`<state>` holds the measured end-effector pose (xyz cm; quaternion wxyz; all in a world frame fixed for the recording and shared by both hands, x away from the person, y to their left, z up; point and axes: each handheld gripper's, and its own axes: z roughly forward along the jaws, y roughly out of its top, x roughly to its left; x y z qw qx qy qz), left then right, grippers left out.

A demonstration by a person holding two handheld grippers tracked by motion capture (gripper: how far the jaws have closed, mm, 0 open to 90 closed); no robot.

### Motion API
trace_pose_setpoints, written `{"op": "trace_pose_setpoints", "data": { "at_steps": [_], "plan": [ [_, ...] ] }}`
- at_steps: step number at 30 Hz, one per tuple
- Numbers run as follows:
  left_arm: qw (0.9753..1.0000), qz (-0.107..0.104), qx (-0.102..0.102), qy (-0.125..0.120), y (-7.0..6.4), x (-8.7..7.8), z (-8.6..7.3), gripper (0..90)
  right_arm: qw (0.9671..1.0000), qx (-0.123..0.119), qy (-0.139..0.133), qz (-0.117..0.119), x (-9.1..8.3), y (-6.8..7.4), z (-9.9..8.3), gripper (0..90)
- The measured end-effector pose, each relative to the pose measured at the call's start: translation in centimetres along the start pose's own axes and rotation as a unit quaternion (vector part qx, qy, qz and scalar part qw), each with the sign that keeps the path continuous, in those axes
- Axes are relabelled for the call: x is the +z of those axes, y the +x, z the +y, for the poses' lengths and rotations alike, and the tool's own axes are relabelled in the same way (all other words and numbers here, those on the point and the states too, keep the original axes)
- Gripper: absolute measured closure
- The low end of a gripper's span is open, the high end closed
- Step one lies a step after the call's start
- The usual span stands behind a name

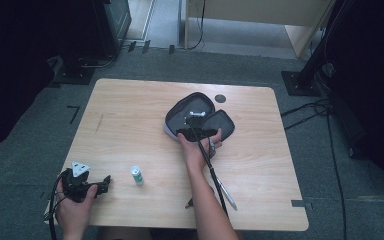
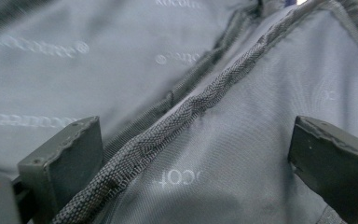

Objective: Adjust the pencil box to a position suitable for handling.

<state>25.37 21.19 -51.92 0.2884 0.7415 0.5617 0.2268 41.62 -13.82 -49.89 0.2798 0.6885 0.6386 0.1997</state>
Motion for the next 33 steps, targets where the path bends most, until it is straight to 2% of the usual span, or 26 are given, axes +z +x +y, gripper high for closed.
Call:
{"op": "trace_pose_setpoints", "data": {
  "at_steps": [3, 4, 9, 14, 17, 18, 19, 20, 21, 23, 26, 27, 29, 31, 32, 33],
  "plan": [
    [1.0000, 0.000, 0.000, 0.000, 0.0, 0.0, 0.0, 0.0, 1.0000, 0.003, -0.007, -0.003, 0.1, 0.0, -0.2, 6.4],
    [1.0000, 0.000, 0.000, 0.000, 0.0, 0.0, 0.0, 0.0, 0.9999, -0.005, -0.012, -0.008, 0.0, 0.0, -0.4, 12.6],
    [1.0000, 0.000, 0.000, 0.000, 0.0, 0.0, 0.0, 0.0, 0.9993, -0.016, -0.022, -0.025, 0.0, 0.1, -0.8, 20.2],
    [1.0000, 0.000, 0.000, 0.000, 0.0, 0.0, 0.0, 0.0, 0.9978, -0.038, -0.046, -0.029, -0.5, 0.3, -1.0, 42.2],
    [1.0000, 0.000, 0.000, 0.000, 0.0, 0.0, 0.0, 0.0, 0.9973, -0.043, -0.055, -0.021, -0.8, 0.1, -1.0, 47.8],
    [1.0000, 0.000, 0.000, 0.001, 0.0, 0.0, 0.0, 0.0, 0.9975, -0.037, -0.059, -0.004, -1.0, -0.3, -0.9, 49.4],
    [1.0000, 0.000, 0.000, 0.000, 0.0, 0.0, 0.0, 0.0, 0.9975, -0.037, -0.059, -0.004, -1.0, -0.3, -0.9, 49.4],
    [1.0000, 0.000, 0.000, 0.000, 0.0, 0.0, 0.0, 0.0, 0.9970, -0.024, -0.070, 0.022, -1.5, -0.9, -0.7, 50.2],
    [1.0000, 0.000, 0.000, 0.000, 0.0, 0.0, 0.0, 0.0, 0.9970, -0.024, -0.070, 0.022, -1.5, -0.9, -0.7, 50.2],
    [1.0000, 0.000, 0.000, 0.000, 0.0, 0.0, 0.0, 0.0, 0.9960, -0.015, -0.077, 0.042, -2.1, -1.3, -0.5, 48.8],
    [1.0000, 0.000, 0.000, 0.000, 0.0, 0.0, 0.0, 0.0, 0.9948, -0.013, -0.084, 0.056, -2.9, -1.5, -0.4, 46.5],
    [1.0000, 0.000, 0.000, 0.000, 0.0, 0.0, 0.0, 0.0, 0.9931, -0.008, -0.089, 0.076, -3.5, -1.5, -0.4, 46.6],
    [1.0000, 0.000, 0.000, 0.000, 0.0, 0.0, 0.0, 0.0, 0.9922, -0.009, -0.092, 0.083, -3.7, -1.4, -0.4, 47.8],
    [1.0000, 0.000, 0.000, 0.000, 0.0, 0.0, 0.0, 0.0, 0.9885, -0.015, -0.099, 0.113, -4.3, -1.4, -0.5, 51.2],
    [1.0000, 0.000, 0.000, 0.000, 0.0, 0.0, 0.0, 0.0, 0.9821, -0.016, -0.102, 0.157, -4.7, -1.3, -0.4, 53.4],
    [1.0000, 0.000, 0.000, 0.000, 0.0, 0.0, 0.0, 0.0, 0.9821, -0.016, -0.102, 0.157, -4.7, -1.3, -0.4, 53.4]
  ]
}}
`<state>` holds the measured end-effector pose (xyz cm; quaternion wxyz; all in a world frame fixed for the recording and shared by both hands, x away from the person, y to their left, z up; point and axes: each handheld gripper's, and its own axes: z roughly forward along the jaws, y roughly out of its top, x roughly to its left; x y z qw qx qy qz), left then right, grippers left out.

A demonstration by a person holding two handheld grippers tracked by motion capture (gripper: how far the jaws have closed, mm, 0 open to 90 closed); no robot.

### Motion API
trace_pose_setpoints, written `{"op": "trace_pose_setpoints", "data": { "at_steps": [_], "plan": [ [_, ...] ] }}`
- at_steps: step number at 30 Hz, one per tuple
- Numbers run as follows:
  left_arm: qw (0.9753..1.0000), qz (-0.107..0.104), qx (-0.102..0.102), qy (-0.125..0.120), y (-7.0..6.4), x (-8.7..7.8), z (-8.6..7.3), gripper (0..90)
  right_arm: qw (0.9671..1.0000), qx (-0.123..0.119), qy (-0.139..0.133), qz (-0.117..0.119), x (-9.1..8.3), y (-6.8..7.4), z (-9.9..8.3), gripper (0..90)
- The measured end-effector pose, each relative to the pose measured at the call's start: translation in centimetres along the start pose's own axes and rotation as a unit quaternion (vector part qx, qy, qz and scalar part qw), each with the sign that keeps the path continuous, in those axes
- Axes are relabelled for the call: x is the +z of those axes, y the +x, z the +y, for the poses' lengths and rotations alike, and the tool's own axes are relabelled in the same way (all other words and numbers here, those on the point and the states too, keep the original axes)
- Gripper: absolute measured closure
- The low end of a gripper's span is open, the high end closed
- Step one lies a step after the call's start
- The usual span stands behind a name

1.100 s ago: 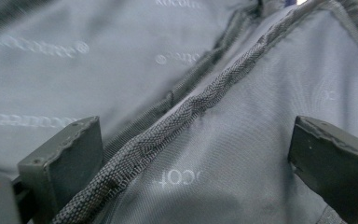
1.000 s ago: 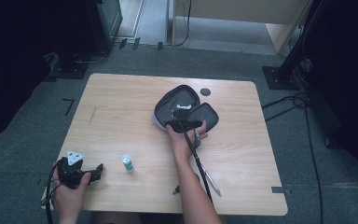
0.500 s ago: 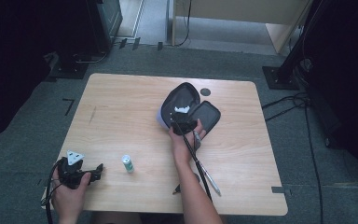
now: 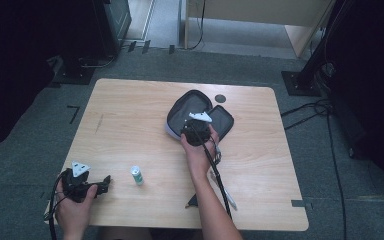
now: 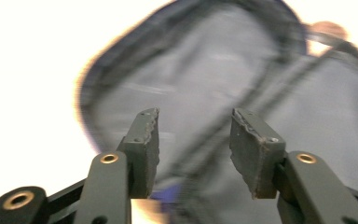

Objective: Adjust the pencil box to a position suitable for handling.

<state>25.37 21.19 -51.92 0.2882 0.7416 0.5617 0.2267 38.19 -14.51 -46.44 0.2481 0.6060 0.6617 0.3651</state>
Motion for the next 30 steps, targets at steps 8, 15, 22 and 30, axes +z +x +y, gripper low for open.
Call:
{"op": "trace_pose_setpoints", "data": {
  "at_steps": [8, 15, 22, 30],
  "plan": [
    [1.0000, 0.000, 0.000, 0.000, 0.0, 0.0, 0.0, 0.0, 0.9959, -0.033, 0.005, 0.084, 0.4, 1.7, -0.2, 55.9],
    [1.0000, 0.000, 0.000, 0.000, 0.0, 0.0, 0.0, 0.0, 0.9936, -0.051, 0.022, 0.098, 1.4, 2.7, -0.7, 56.4],
    [1.0000, 0.000, 0.000, 0.000, 0.0, 0.0, 0.0, 0.0, 0.9861, -0.135, 0.041, 0.088, 1.9, 3.3, -0.9, 84.9],
    [1.0000, 0.000, 0.000, 0.000, 0.0, 0.0, 0.0, 0.0, 0.9624, -0.244, 0.042, 0.112, 0.6, 2.5, -0.9, 89.5]
  ]
}}
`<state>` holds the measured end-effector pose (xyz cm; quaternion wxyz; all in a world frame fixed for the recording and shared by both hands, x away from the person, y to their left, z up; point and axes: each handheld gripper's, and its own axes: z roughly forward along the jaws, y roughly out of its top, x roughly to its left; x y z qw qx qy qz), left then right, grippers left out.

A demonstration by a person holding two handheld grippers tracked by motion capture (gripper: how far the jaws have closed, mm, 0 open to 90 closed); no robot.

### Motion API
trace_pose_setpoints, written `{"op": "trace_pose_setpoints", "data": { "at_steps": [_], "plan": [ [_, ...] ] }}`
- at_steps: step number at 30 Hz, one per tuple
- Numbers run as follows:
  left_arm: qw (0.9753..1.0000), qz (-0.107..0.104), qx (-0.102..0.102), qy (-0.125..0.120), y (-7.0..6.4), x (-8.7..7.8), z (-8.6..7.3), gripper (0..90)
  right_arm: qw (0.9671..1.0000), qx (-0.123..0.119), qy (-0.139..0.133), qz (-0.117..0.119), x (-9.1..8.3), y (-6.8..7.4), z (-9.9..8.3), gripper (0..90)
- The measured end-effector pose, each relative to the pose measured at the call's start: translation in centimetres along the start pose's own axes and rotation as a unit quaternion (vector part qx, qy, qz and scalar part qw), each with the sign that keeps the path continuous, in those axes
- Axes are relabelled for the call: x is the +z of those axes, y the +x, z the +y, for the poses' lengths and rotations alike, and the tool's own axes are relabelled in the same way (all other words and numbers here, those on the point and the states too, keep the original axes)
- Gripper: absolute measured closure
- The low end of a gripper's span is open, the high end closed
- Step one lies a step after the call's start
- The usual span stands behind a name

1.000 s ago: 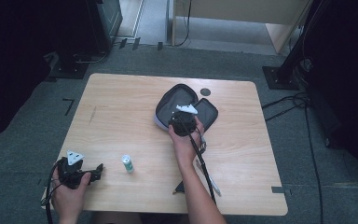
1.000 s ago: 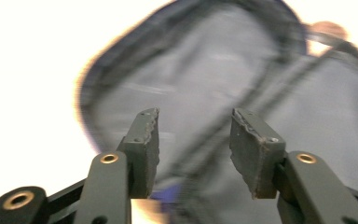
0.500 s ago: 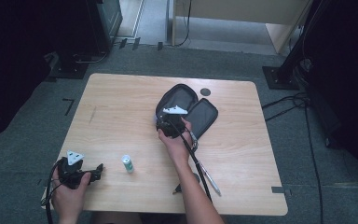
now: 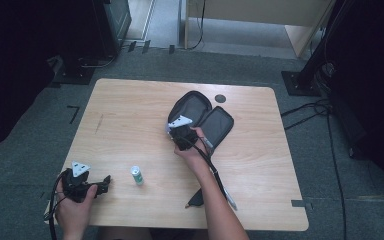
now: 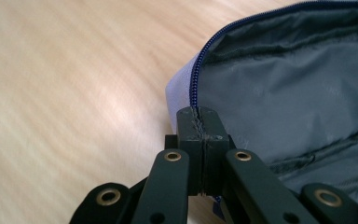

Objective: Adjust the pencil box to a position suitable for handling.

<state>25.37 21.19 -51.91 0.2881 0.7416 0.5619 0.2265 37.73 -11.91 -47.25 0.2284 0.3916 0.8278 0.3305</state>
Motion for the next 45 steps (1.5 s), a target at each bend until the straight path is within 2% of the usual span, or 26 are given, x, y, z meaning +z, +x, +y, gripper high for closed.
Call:
{"op": "trace_pose_setpoints", "data": {
  "at_steps": [2, 3, 7, 9, 11, 12, 13, 15, 18, 19, 20, 21, 23, 25, 26, 28, 29, 30, 34, 35, 37, 38, 39, 43, 45],
  "plan": [
    [1.0000, 0.000, 0.000, 0.000, 0.0, 0.0, 0.0, 0.0, 0.9989, -0.046, 0.009, 0.001, -0.6, -0.1, -0.5, 89.5],
    [1.0000, 0.000, 0.000, 0.000, 0.0, 0.0, 0.0, 0.0, 0.9983, -0.056, 0.014, 0.003, -0.8, -0.2, -0.7, 89.5],
    [1.0000, 0.000, 0.000, 0.000, 0.0, 0.0, 0.0, 0.0, 0.9968, -0.074, 0.027, 0.001, -1.4, -0.8, -1.3, 89.2],
    [1.0000, 0.000, 0.000, 0.000, 0.0, 0.0, 0.0, 0.0, 0.9958, -0.083, 0.038, -0.007, -1.8, -1.2, -1.6, 88.3],
    [1.0000, 0.000, 0.000, 0.000, 0.0, 0.0, 0.0, 0.0, 0.9950, -0.087, 0.047, -0.014, -2.2, -1.7, -1.9, 84.7],
    [1.0000, 0.000, 0.000, 0.000, 0.0, 0.0, 0.0, 0.0, 0.9949, -0.081, 0.056, -0.021, -2.5, -2.4, -2.2, 76.8],
    [1.0000, 0.000, 0.000, 0.000, 0.0, 0.0, 0.0, 0.0, 0.9949, -0.081, 0.056, -0.021, -2.5, -2.4, -2.2, 76.8],
    [1.0000, 0.000, 0.000, 0.000, 0.0, 0.0, 0.0, 0.0, 0.9964, -0.057, 0.057, -0.025, -2.9, -3.2, -2.5, 67.0],
    [1.0000, 0.000, 0.000, 0.000, 0.0, 0.0, 0.0, 0.0, 0.9989, 0.000, 0.038, -0.027, -3.9, -4.5, -2.9, 59.3],
    [1.0000, 0.000, 0.000, 0.000, 0.0, 0.0, 0.0, 0.0, 0.9982, 0.041, 0.028, -0.034, -4.5, -5.0, -3.2, 55.6],
    [1.0000, 0.000, 0.000, 0.000, 0.0, 0.0, 0.0, 0.0, 0.9982, 0.041, 0.028, -0.034, -4.5, -5.0, -3.2, 55.6],
    [1.0000, 0.000, 0.000, 0.000, 0.0, 0.0, 0.0, 0.0, 0.9973, 0.058, 0.023, -0.036, -4.8, -5.3, -3.3, 53.4],
    [1.0000, 0.000, 0.000, 0.000, 0.0, 0.0, 0.0, 0.0, 0.9939, 0.097, 0.020, -0.048, -5.2, -5.5, -3.6, 47.7],
    [1.0000, 0.000, 0.000, 0.000, 0.0, 0.0, 0.0, 0.0, 0.9882, 0.138, 0.019, -0.063, -5.3, -5.6, -3.9, 39.7],
    [1.0000, 0.000, 0.000, 0.000, 0.0, 0.0, 0.0, 0.0, 0.9810, 0.172, 0.024, -0.087, -5.3, -5.4, -4.2, 33.5],
    [1.0000, 0.000, 0.000, 0.000, 0.0, 0.0, 0.0, 0.0, 0.9745, 0.198, 0.024, -0.102, -5.4, -5.2, -4.4, 28.2],
    [1.0000, 0.000, 0.000, 0.000, 0.0, 0.0, 0.0, 0.0, 0.9711, 0.215, 0.019, -0.101, -5.5, -5.1, -4.6, 29.1],
    [1.0000, 0.000, 0.000, 0.000, 0.0, 0.0, 0.0, 0.0, 0.9711, 0.215, 0.019, -0.101, -5.5, -5.1, -4.6, 29.1],
    [1.0000, 0.000, 0.000, 0.000, 0.0, 0.0, 0.0, 0.0, 0.9621, 0.265, -0.011, -0.064, -6.2, -4.8, -5.1, 46.8],
    [1.0000, 0.000, 0.000, 0.000, 0.0, 0.0, 0.0, 0.0, 0.9612, 0.271, -0.018, -0.049, -6.4, -4.8, -5.2, 51.5],
    [1.0000, 0.000, 0.000, 0.000, 0.0, 0.0, 0.0, 0.0, 0.9621, 0.271, -0.016, -0.025, -6.5, -4.4, -5.5, 57.2],
    [1.0000, 0.000, 0.000, 0.000, 0.0, 0.0, 0.0, 0.0, 0.9658, 0.259, -0.004, -0.018, -6.2, -3.8, -5.7, 59.2],
    [1.0000, 0.000, 0.000, 0.000, 0.0, 0.0, 0.0, 0.0, 0.9663, 0.257, 0.004, -0.012, -6.0, -3.6, -5.9, 59.6],
    [1.0000, 0.000, -0.001, 0.000, 0.0, 0.0, 0.0, 0.0, 0.9676, 0.252, 0.020, -0.002, -5.3, -3.2, -6.5, 59.0],
    [1.0000, 0.000, 0.000, 0.000, 0.0, 0.0, 0.0, 0.0, 0.9660, 0.256, 0.038, -0.007, -4.7, -3.1, -6.9, 55.2]
  ]
}}
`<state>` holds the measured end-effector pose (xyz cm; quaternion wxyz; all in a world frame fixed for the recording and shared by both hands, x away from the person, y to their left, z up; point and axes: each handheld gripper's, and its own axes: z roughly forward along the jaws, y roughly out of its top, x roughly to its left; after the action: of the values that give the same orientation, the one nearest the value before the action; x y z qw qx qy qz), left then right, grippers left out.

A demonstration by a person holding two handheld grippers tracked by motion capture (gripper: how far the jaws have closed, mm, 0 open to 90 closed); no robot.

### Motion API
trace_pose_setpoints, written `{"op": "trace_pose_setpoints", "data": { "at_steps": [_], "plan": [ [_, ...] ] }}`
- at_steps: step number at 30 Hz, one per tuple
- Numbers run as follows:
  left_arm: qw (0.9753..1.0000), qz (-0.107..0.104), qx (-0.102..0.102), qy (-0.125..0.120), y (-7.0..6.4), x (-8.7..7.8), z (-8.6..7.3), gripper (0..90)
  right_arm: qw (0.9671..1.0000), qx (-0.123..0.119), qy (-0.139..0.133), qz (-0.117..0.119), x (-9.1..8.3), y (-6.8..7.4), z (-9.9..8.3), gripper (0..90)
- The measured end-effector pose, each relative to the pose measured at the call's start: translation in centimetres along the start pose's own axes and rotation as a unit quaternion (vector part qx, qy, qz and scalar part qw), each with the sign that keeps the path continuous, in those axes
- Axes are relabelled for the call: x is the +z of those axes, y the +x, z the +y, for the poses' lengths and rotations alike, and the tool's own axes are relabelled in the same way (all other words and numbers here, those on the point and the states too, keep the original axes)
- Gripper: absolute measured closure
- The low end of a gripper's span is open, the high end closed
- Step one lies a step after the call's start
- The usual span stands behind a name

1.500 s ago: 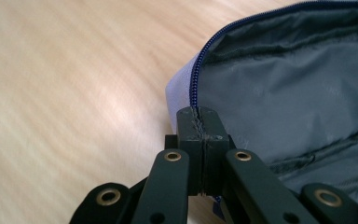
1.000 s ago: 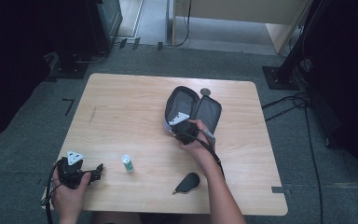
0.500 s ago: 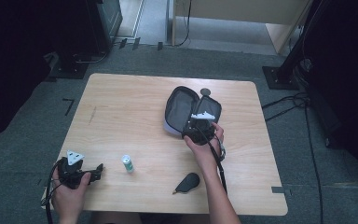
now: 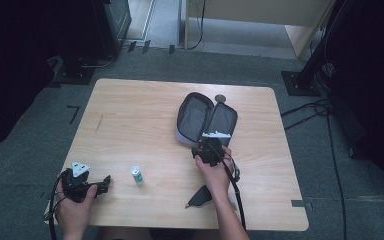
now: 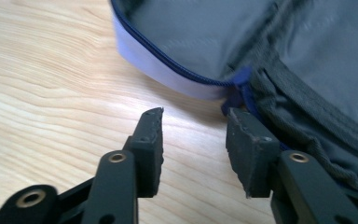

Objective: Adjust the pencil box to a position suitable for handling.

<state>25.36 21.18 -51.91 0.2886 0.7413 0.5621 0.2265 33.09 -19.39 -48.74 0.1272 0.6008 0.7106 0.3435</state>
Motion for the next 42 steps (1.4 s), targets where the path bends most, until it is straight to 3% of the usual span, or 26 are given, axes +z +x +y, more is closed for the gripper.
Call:
{"op": "trace_pose_setpoints", "data": {
  "at_steps": [5, 11, 19, 25, 28, 29, 31, 32, 33, 34, 42],
  "plan": [
    [1.0000, 0.000, 0.000, 0.000, 0.0, 0.0, 0.0, 0.0, 0.9998, 0.016, 0.004, -0.007, 0.2, -0.5, 0.1, 54.6],
    [1.0000, 0.000, 0.000, 0.000, 0.0, 0.0, 0.0, 0.0, 0.9990, 0.026, 0.006, -0.037, 0.0, -1.5, 0.3, 53.1],
    [1.0000, 0.000, 0.001, 0.001, 0.0, 0.0, 0.0, 0.0, 0.9951, 0.055, -0.009, -0.082, -1.0, -3.8, 0.7, 47.2],
    [1.0000, 0.000, 0.001, 0.001, 0.0, 0.0, 0.0, 0.0, 0.9932, 0.080, -0.018, -0.084, -1.3, -4.4, 0.8, 39.2],
    [1.0000, 0.000, 0.001, 0.001, 0.0, 0.0, 0.0, 0.0, 0.9878, 0.124, -0.038, -0.086, -1.4, -4.2, 0.9, 29.7],
    [1.0000, 0.000, 0.001, 0.001, 0.0, 0.0, 0.0, 0.0, 0.9878, 0.124, -0.038, -0.086, -1.4, -4.2, 0.9, 29.7],
    [1.0000, 0.000, 0.001, 0.001, 0.0, 0.0, 0.0, 0.0, 0.9824, 0.155, -0.054, -0.090, -1.5, -4.0, 1.3, 22.1],
    [1.0000, 0.000, 0.001, 0.000, 0.0, 0.0, 0.0, 0.0, 0.9824, 0.155, -0.054, -0.090, -1.5, -4.0, 1.3, 22.1],
    [1.0000, 0.000, 0.001, 0.001, 0.0, 0.0, 0.0, 0.0, 0.9782, 0.176, -0.060, -0.093, -1.3, -4.1, 1.5, 17.0],
    [1.0000, 0.000, 0.001, 0.001, 0.0, 0.0, 0.0, 0.0, 0.9782, 0.176, -0.060, -0.093, -1.3, -4.1, 1.5, 17.0],
    [1.0000, 0.000, 0.001, 0.000, 0.0, 0.0, 0.0, 0.0, 0.9670, 0.206, -0.057, -0.138, 0.4, -3.6, 2.7, 4.2]
  ]
}}
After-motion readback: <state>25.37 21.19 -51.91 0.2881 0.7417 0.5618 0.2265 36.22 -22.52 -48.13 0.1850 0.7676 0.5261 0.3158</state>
